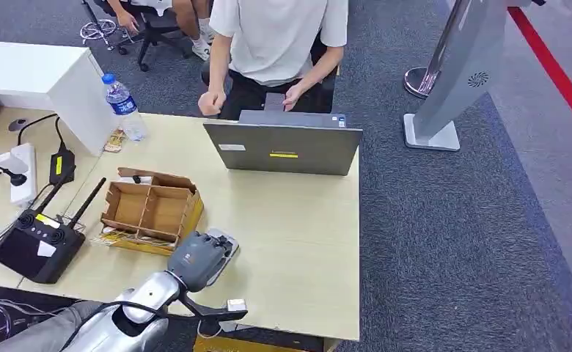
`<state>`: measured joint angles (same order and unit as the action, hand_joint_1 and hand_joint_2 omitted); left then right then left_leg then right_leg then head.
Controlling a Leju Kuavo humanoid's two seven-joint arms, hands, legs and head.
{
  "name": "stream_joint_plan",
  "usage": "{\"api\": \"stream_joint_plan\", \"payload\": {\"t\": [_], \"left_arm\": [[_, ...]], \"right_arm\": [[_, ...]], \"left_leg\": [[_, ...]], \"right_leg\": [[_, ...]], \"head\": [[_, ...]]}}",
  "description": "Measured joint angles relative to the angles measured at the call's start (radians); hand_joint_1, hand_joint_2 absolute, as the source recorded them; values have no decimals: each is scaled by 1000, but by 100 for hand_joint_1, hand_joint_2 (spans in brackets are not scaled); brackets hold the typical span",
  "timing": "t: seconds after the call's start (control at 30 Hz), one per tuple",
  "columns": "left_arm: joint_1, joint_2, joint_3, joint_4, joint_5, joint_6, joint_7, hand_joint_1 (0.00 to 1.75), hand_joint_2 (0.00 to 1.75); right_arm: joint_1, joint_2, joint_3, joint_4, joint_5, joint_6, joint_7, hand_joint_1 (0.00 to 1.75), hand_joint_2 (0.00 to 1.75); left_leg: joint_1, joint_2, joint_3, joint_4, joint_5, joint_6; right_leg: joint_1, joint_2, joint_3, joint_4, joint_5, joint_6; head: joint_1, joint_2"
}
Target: Pass the card to the sensor for recognition and then transmit it.
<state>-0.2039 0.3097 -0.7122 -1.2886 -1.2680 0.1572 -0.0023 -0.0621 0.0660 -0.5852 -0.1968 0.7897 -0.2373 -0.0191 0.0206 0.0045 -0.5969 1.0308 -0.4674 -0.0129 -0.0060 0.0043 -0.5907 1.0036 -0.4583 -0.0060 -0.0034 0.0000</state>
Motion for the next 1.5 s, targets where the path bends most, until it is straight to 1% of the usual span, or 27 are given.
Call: {"api": "stream_joint_plan", "payload": {"t": [0.07, 0.1, 0.17, 0.23, 0.27, 0.3, 0.37, 0.47, 0.5, 0.53, 0.57, 0.63, 0.73, 0.8, 0.9, 1.0, 1.23, 1.5], "left_arm": [[-1, -6, 0, 16, -6, 0, 0, 175, 175], [-2, -10, 0, 22, -9, 11, 0, 175, 175], [-4, -20, 0, 34, -16, 60, -2, 175, 175], [-9, -30, 0, 34, -19, 130, -2, 175, 175], [-13, -34, 0, 30, -19, 149, -2, 175, 175], [-16, -37, 4, 2, -23, 166, 0, 175, 175], [-36, -39, 18, -67, -31, 226, 3, 175, 175], [-70, -46, 40, -145, -34, 239, 5, 175, 175], [-81, -46, 57, -181, -41, 253, 10, 175, 175], [-100, -46, 85, -213, -54, 273, 25, 175, 175], [-133, -47, 113, -234, -68, 278, 45, 175, 175], [-204, -46, 182, -258, -77, 257, 75, 175, 175], [-290, -47, 269, -259, -68, 223, 77, 175, 175], [-335, -48, 300, -250, -62, 201, 84, 175, 175], [-401, -51, 331, -207, -50, 164, 93, 175, 175], [-442, -60, 344, -152, -45, 145, 94, 175, 175], [-483, -74, 345, -78, -34, 124, 96, 175, 175], [-489, -79, 345, -42, -17, 124, 96, 175, 175]], "right_arm": [[0, 0, 0, 0, 6, 1, 0, 0, 175], [0, 0, 0, 0, 10, 3, 0, 0, 175], [0, 0, -1, 0, 21, 4, 0, 0, 175], [0, 0, -4, 0, 29, 6, 2, 0, 175], [0, 0, -6, 0, 33, 6, 2, 0, 175], [0, 0, -7, 0, 38, 6, 1, 0, 175], [0, 0, -10, 0, 40, 6, 0, 0, 175], [0, 2, -15, 0, 56, 6, -2, 0, 175], [0, 2, -16, 0, 62, 6, -2, 0, 175], [1, 2, -16, 0, 72, 6, -2, 0, 175], [0, 3, -16, 0, 79, 6, 1, 0, 175], [-5, 6, -16, 0, 91, 7, 8, 0, 175], [-6, 8, -16, 0, 96, 10, 11, 0, 175], [-7, 9, -16, 0, 105, 16, 17, 0, 175], [-12, 10, -16, -1, 108, 23, 22, 0, 175], [-15, 12, -16, -2, 109, 29, 26, 0, 175], [-19, 13, -17, -2, 120, 39, 27, 0, 175], [-18, 14, -22, -2, 121, 37, 28, 0, 175]], "left_leg": [[0, 0, 0, 0, 0, 0], [0, 0, 0, 0, 0, 0], [0, 0, 0, 0, 0, 0], [0, 0, 0, 0, 0, 0], [0, 0, 0, 0, 0, 0], [0, -1, 0, 0, 0, 0], [0, -1, 0, 0, 1, 0], [0, -1, 0, 0, 0, 0], [0, -1, 0, 1, 0, 0], [0, -1, 0, 1, 1, 0], [0, -2, -1, 1, 1, 0], [0, -2, -1, 0, 2, 0], [0, -2, 0, 0, 2, -1], [0, -2, 0, 0, 3, 0], [0, -2, 0, 0, 3, 0], [0, -2, 0, 0, 3, 0], [0, -2, -1, 1, 3, 0], [0, -2, -1, 0, 3, 0]], "right_leg": [[0, 0, 0, 0, 0, 0], [0, 0, 0, 0, 0, 0], [0, 0, 0, 0, 0, 0], [0, 0, 0, 0, 0, 0], [0, 0, 0, 0, 0, 0], [0, 0, 0, 0, 0, 0], [0, -1, 0, 0, 0, 0], [0, -1, 0, 0, 1, 0], [0, -1, 0, 0, 1, 0], [0, -1, 0, 0, 1, 0], [0, -1, 0, 0, 1, 0], [0, -2, 0, 0, 1, -1], [0, -2, 0, 1, 1, -1], [0, -2, 0, 1, 1, -1], [0, -2, 0, 1, 1, -1], [0, -2, 0, 1, 1, -1], [0, -2, 0, 1, 1, -1], [0, -2, -1, 1, 1, -1]], "head": [[0, 0], [0, 0], [0, 0], [0, 0], [0, 0], [0, 0], [0, 0], [0, 0], [0, 0], [0, 0], [0, 0], [0, 0], [-1, 0], [0, 0], [-1, 0], [-1, 0], [0, 0], [-1, 0]]}}
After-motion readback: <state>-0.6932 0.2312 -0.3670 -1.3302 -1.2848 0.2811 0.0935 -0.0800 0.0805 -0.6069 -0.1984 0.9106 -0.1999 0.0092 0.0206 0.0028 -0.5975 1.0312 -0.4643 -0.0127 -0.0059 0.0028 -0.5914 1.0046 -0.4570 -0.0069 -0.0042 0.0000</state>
